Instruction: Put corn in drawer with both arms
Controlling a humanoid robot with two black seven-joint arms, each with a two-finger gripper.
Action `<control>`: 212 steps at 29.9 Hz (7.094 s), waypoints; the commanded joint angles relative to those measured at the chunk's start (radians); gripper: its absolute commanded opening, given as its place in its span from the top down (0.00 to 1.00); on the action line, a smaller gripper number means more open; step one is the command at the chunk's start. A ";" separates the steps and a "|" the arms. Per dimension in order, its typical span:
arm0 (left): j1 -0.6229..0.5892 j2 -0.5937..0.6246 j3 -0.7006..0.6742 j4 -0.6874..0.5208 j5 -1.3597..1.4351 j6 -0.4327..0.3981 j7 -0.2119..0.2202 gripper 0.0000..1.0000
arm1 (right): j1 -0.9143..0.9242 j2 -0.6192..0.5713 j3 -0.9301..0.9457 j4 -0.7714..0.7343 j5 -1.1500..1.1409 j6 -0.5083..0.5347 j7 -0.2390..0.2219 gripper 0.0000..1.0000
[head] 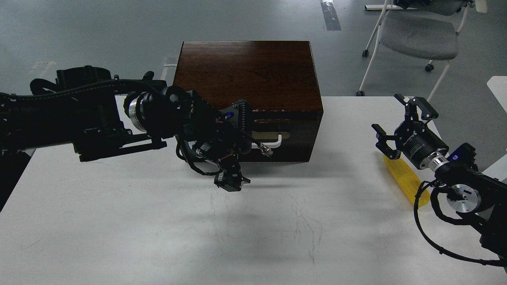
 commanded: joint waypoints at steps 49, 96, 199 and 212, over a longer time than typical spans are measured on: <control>-0.014 0.112 0.000 -0.239 0.000 0.000 0.000 0.02 | -0.001 0.002 0.001 -0.006 0.000 0.000 0.000 0.00; 0.363 0.474 -0.347 0.210 -2.137 0.000 0.000 0.02 | -0.026 -0.060 0.001 -0.002 0.000 0.005 0.000 0.00; 0.697 0.334 -0.609 0.363 -2.194 0.000 0.000 0.02 | 0.990 -0.209 -0.893 0.256 -1.278 -0.310 0.000 0.94; 0.696 0.336 -0.608 0.363 -2.192 0.000 0.000 0.02 | 1.282 0.234 -1.039 0.262 -1.270 -0.310 0.000 0.94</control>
